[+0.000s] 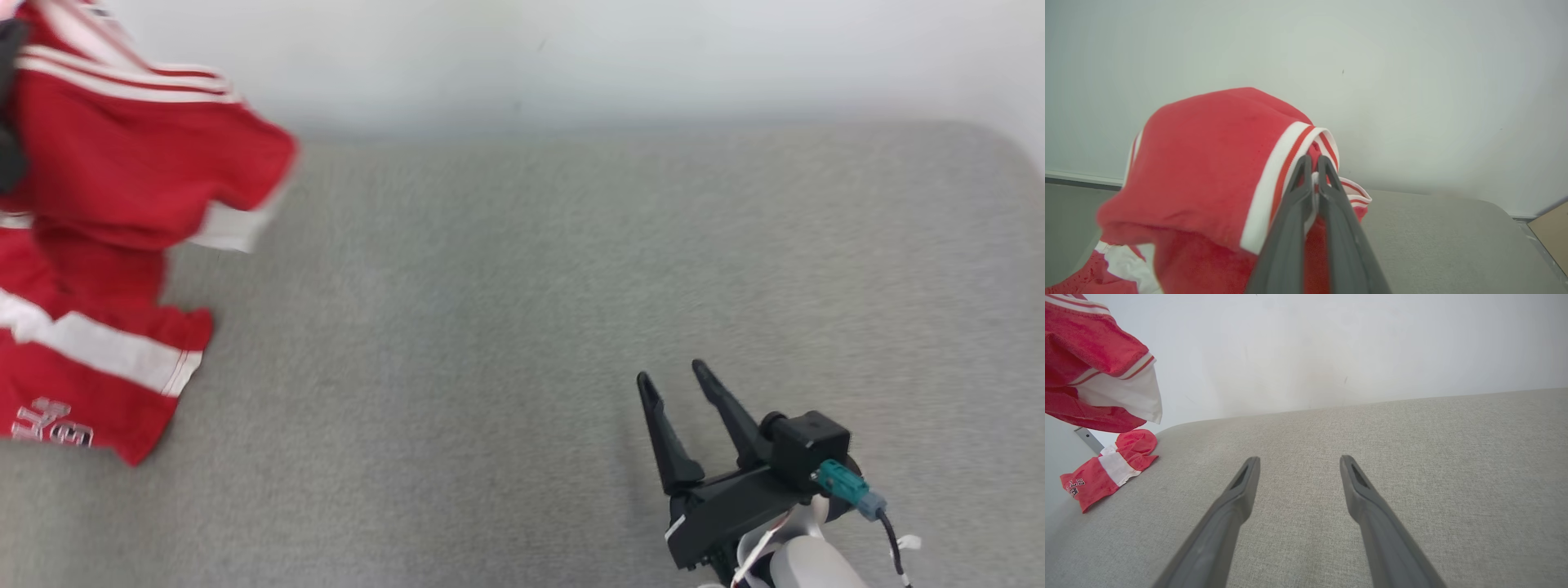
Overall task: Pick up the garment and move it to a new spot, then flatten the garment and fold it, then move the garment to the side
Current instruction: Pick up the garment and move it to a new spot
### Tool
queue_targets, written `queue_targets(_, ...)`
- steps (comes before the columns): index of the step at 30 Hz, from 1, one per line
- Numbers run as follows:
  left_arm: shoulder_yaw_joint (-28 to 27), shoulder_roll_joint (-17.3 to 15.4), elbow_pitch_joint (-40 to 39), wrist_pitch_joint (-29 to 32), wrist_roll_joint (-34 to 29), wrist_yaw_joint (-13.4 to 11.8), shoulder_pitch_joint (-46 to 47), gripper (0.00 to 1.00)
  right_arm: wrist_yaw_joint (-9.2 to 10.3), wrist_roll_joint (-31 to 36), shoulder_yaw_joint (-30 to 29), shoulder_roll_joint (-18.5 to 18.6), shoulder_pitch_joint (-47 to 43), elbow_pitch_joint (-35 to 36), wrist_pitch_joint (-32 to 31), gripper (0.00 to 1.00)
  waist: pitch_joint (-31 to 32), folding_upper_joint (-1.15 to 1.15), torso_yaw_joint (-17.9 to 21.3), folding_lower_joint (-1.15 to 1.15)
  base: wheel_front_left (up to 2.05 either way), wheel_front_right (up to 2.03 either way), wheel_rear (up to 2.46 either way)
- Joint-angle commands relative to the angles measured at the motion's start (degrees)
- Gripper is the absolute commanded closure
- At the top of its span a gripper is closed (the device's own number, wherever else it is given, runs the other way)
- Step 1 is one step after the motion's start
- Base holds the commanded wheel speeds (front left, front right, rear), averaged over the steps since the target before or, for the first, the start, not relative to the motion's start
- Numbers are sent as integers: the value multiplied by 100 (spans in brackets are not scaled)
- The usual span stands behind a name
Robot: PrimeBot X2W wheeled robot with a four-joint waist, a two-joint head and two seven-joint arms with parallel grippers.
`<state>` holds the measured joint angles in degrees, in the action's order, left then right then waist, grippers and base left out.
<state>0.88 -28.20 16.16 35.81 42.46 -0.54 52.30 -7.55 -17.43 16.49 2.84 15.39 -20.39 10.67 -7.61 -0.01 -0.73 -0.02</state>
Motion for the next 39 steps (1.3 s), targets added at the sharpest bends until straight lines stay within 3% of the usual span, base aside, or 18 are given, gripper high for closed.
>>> queue_targets(1,93,145,-102,49,53,-28,52,100,12,-45,24,8,-99,-40,32,0,675,1,593,2,0,0,0)
queue_targets(8,465,883,-287,-23,232,-6,68,100,12,-7,148,9,-131,-12,-62,0,840,1,1304,2,0,0,0)
queue_targets(18,1008,1906,-32,-772,277,222,-734,100,12,121,303,9,-82,220,-276,0,523,1,2243,2,0,0,0)
queue_targets(23,1186,2161,544,-1418,72,301,-1095,100,12,186,305,7,-56,344,-347,0,225,1,2533,2,0,0,0)
queue_targets(28,1544,2145,1413,-1927,-428,274,-1352,100,12,239,218,5,-76,433,-397,0,60,1,2591,2,0,0,0)
queue_targets(29,1611,2132,1557,-2068,-549,277,-1353,55,12,259,189,6,-84,441,-391,0,51,1,2577,2,0,0,0)
queue_targets(30,1676,2126,1685,-2208,-680,272,-1352,0,12,276,158,8,-93,455,-387,0,43,1,2551,2,0,0,0)
queue_targets(33,1767,2152,1910,-2506,-802,281,-1375,0,12,310,58,8,-118,466,-395,0,47,1,2450,2,0,0,0)
queue_targets(39,1638,2278,2086,-3764,-874,230,-1595,0,12,399,-370,10,-271,466,-399,0,274,1,1862,2,0,0,0)
